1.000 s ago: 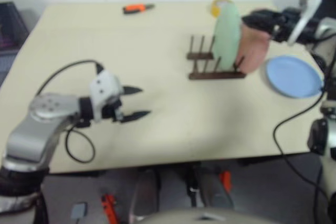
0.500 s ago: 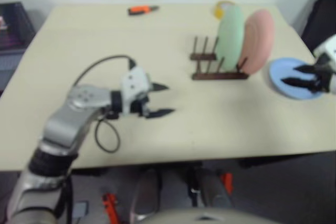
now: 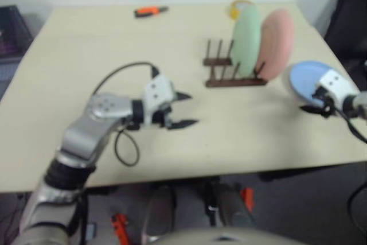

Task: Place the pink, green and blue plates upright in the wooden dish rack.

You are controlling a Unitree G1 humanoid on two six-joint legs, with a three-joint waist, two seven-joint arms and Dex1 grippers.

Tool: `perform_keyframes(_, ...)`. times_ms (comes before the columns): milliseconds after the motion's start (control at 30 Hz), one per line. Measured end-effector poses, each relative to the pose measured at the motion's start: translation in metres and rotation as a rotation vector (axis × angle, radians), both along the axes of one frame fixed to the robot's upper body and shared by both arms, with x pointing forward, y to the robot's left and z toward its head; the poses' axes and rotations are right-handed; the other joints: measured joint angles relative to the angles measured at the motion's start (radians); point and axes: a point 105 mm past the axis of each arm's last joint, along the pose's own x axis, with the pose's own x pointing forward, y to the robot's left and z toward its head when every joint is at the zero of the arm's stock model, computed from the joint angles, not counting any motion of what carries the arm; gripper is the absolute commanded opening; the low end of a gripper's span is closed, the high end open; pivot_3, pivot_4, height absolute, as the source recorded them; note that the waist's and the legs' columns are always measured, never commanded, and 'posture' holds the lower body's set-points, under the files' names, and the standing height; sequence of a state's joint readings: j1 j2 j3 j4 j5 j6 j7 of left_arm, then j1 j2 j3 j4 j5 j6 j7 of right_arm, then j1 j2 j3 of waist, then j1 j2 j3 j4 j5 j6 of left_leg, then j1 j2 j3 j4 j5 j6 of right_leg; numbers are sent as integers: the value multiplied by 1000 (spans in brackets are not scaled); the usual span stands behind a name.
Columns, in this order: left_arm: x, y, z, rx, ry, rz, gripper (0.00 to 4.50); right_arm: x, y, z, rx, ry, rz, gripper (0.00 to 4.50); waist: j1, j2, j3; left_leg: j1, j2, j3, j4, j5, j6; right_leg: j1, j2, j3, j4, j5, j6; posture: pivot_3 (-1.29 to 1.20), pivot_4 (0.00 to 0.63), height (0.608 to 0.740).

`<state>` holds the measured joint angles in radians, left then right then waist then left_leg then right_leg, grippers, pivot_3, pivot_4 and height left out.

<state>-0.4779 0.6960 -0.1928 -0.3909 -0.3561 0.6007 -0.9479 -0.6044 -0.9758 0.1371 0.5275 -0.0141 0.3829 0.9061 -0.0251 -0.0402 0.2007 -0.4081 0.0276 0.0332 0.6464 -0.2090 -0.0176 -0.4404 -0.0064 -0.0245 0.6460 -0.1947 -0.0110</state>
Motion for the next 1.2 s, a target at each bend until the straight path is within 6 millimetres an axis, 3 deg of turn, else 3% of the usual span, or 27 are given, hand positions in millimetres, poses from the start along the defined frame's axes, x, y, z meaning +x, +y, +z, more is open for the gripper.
perform_keyframes(200, -1, 2, -6, 1, 13, 17, 3630, 12, -10, -7, -50, -8, -51, 3029, -1, 0, 0, 0, -1, 1, 0, 0, 0, 0, 0, 5, 0, 1, 1, 0, 150, 740)
perform_keyframes(500, -3, 3, -10, 1, 21, 31, 3630, 17, -14, -12, -66, -10, -76, 12, -2, 0, 0, 4, -1, 2, 0, 0, 0, 2, 0, 9, 0, 2, 3, 0, 150, 740)
perform_keyframes(867, 2, 5, -3, -7, 3, 35, 3630, 5, -17, 1, -15, -29, -116, 12, 3, -1, 0, 6, 0, 1, -1, 0, 0, 5, 0, 9, 0, 1, 2, 0, 150, 740)
perform_keyframes(1033, 6, -10, 22, -73, -60, -29, 3630, -10, -7, 12, 56, -47, -131, 12, 6, -1, 0, 7, 0, 2, -1, 0, 0, 5, 0, 9, 0, 2, 3, 0, 150, 740)
perform_keyframes(1200, 2, -23, 26, -85, -55, -116, 3630, -27, -2, 31, 133, -76, -186, 12, 1, 0, 0, 6, -1, 2, -1, 0, 0, 4, 0, 10, 0, 1, 3, 0, 150, 740)
